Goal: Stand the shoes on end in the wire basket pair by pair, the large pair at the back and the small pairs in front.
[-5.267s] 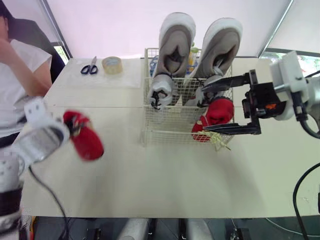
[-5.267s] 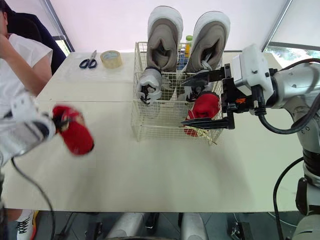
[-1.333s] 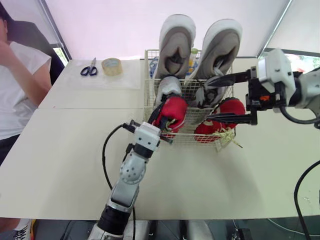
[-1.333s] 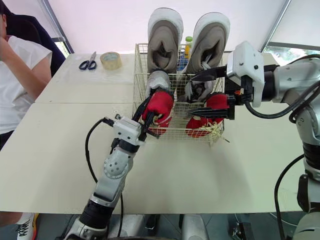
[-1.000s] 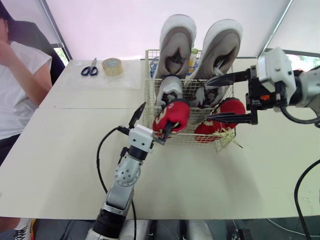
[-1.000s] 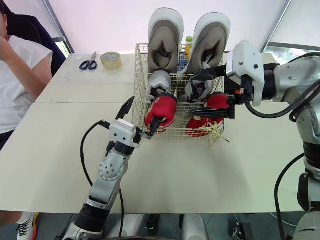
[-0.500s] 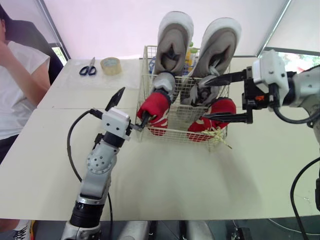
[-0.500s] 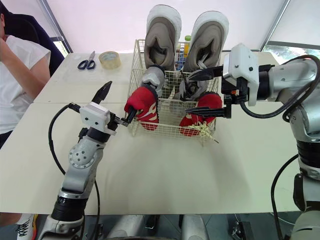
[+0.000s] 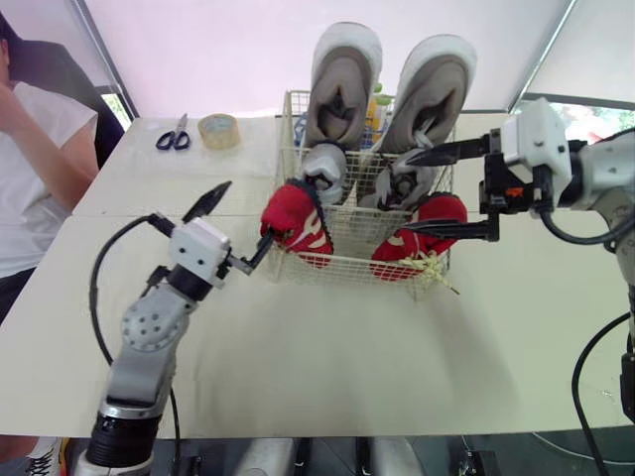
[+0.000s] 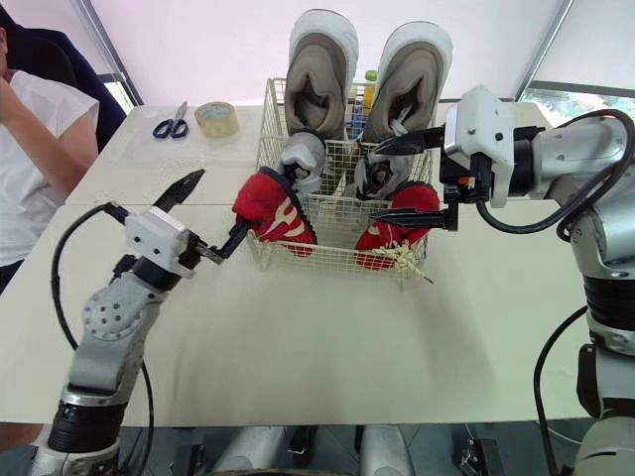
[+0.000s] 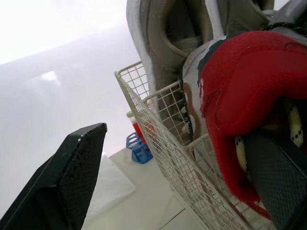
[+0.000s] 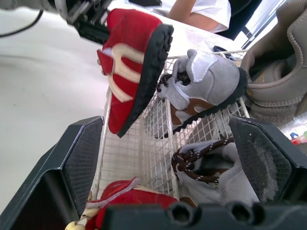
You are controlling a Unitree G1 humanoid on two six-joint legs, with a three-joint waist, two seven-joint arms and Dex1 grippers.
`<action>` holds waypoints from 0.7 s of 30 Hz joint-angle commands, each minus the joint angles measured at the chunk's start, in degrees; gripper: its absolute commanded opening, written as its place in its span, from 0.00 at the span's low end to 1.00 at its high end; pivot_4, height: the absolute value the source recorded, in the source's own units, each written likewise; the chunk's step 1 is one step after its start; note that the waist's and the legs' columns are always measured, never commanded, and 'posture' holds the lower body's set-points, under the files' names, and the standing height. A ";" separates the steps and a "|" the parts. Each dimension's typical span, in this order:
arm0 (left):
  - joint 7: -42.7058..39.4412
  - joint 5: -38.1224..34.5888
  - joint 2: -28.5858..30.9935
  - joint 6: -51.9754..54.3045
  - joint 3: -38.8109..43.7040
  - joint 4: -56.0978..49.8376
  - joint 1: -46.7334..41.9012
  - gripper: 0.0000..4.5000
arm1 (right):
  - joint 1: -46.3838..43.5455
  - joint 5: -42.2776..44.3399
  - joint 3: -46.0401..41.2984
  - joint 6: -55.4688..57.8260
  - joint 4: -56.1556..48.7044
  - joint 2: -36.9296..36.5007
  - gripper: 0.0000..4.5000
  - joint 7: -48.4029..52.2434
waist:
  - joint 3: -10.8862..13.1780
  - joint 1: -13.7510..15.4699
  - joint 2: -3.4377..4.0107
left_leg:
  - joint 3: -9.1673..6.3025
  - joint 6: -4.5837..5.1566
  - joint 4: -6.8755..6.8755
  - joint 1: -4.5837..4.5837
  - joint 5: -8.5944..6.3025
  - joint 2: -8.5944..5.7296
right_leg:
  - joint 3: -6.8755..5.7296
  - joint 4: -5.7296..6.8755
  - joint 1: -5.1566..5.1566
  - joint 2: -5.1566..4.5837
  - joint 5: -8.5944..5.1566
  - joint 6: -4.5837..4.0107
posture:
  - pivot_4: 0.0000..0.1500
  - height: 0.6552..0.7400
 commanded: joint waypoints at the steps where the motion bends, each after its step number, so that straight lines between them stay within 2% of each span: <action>1: -4.69 -6.53 4.02 3.41 4.14 -5.14 1.04 0.99 | 0.10 0.05 -2.02 -1.27 0.02 -0.26 1.00 0.05 | 0.01 -0.13 0.01 | 0.00 0.00 -0.01 0.00 0.00 0.00 | 0.01 0.00 -0.01 0.00 -0.01 -0.01 | 1.00 1.00; 7: -13.27 -27.54 15.50 23.46 9.88 -12.13 3.70 0.99 | 2.54 0.97 -4.20 -0.49 -0.54 -1.10 1.00 -0.69 | 0.02 -0.90 0.03 | -0.01 0.00 -0.02 0.00 0.00 0.00 | 0.00 0.01 -0.02 0.01 -0.03 -0.06 | 1.00 1.00; 11: -18.82 -41.39 25.78 35.97 17.26 -10.30 3.11 0.99 | 6.08 2.62 -8.99 1.78 -1.98 -3.71 1.00 -1.22 | 0.08 -1.14 0.09 | 0.00 0.00 -0.07 0.01 0.00 0.00 | 0.03 0.08 -0.09 0.03 -0.04 -0.06 | 1.00 1.00; 14: -22.91 -45.92 32.61 42.14 20.10 -4.40 -0.67 0.99 | 7.71 3.91 -12.63 4.13 -2.29 -6.26 1.00 -1.68 | 0.11 -1.06 0.16 | 0.00 -0.03 -0.20 0.03 0.02 0.00 | 0.04 0.09 -0.13 0.02 -0.05 -0.08 | 1.00 1.00; 17: -25.80 -47.96 36.75 45.40 21.08 0.00 -4.87 0.99 | 10.44 5.41 -17.51 6.57 -2.23 -9.28 1.00 -1.58 | 0.12 -1.15 0.19 | 0.01 -0.07 -0.29 0.05 0.04 0.01 | 0.05 0.08 -0.14 0.01 -0.07 -0.12 | 1.00 1.00; 21: -32.33 -42.85 41.00 43.55 17.08 7.08 -11.68 0.99 | 16.86 5.11 -23.93 8.49 -2.78 -13.54 1.00 -0.30 | 0.13 -1.14 0.21 | 0.04 -0.07 -0.38 0.05 0.04 0.01 | 0.08 -0.03 -0.16 -0.01 -0.07 -0.12 | 1.00 1.00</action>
